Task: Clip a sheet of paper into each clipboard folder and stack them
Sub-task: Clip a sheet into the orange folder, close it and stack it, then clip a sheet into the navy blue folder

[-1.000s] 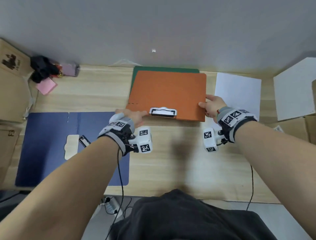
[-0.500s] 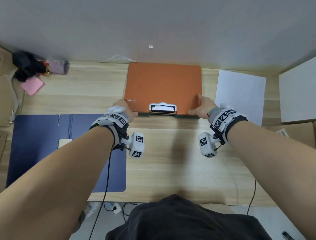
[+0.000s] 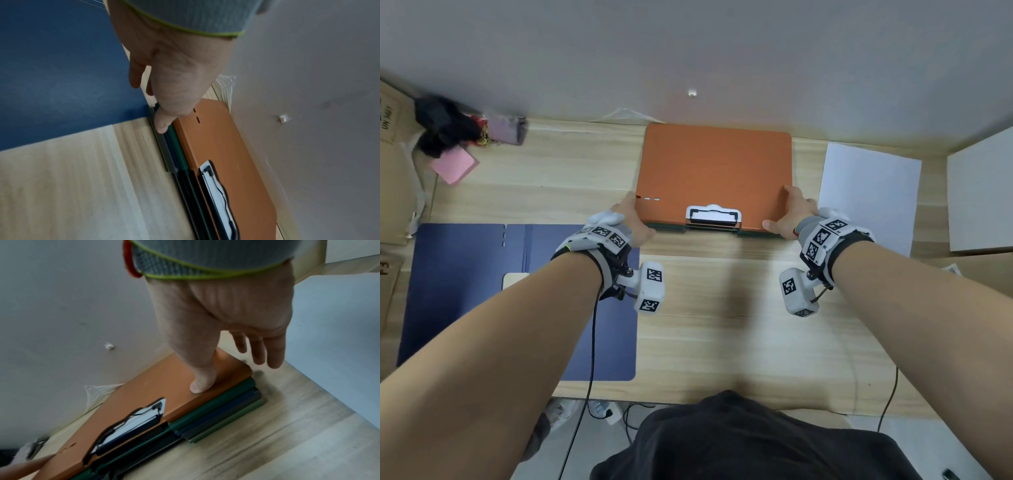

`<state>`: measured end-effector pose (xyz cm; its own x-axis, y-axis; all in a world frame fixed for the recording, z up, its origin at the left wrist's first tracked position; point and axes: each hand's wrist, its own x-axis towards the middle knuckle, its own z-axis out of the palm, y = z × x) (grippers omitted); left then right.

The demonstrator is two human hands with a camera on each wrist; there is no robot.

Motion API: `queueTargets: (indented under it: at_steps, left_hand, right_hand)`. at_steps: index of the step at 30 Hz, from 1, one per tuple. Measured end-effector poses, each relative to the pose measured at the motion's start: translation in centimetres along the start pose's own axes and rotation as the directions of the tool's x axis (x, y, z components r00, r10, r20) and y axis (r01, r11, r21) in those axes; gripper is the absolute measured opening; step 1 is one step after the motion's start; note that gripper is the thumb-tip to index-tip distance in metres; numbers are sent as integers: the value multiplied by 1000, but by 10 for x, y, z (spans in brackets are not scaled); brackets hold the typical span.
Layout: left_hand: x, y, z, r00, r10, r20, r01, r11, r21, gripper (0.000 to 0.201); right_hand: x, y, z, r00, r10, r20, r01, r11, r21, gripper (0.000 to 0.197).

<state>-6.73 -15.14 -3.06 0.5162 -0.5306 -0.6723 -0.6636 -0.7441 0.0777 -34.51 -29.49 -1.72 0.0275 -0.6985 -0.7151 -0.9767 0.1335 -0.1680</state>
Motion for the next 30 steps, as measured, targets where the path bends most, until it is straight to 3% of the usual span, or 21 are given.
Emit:
queueTargets:
  at_steps: [3,7,11,14,19,24,30]
  left_hand:
    - [-17,-19,-3,992,-117,-46,118,993,21,89]
    - [-36,-65,4,967,-255,21,255,967,25,72]
    - [-56,-108,23,936,-342,79,338,939,68,80]
    - [-68,-134,51,947,-294,131,277,951,136,97]
    - [-92,-133,74,971,-186,153,150,963,222,101]
    - [-111,-99,88,960,-124,249,37,944,329,106]
    - [-146,-20,113,950,35,309,-156,914,375,106]
  right_hand:
    - [-6,-8,-3,990,50,-135,-49,999,13,91]
    - [-30,-36,9,943,-141,-303,193,970,148,59]
    - [-55,-70,40,916,-357,-182,386,909,160,35]
    - [-64,-80,67,908,-404,-111,417,895,160,27]
    - [-68,-66,98,923,-379,-61,384,911,150,15]
    - [-71,-41,108,957,-289,-40,290,927,239,18]
    - [-72,10,97,979,-182,-96,204,915,347,20]
